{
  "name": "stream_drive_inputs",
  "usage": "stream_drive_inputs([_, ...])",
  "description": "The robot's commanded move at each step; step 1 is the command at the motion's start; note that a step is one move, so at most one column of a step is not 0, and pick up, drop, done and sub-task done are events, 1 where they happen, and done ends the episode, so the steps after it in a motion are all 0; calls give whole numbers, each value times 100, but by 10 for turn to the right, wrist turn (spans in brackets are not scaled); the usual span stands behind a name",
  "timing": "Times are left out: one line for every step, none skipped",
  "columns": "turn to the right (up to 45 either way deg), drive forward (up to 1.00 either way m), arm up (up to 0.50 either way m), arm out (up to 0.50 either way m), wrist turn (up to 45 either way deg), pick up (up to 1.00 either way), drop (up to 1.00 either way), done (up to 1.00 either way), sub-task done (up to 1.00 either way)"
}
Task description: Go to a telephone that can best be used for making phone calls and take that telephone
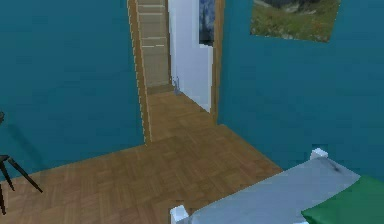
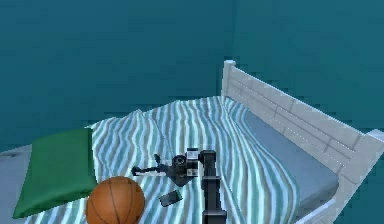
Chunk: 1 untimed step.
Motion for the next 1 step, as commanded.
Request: stream_drive_inputs([0,0,0,0,120,0,0,0,0])
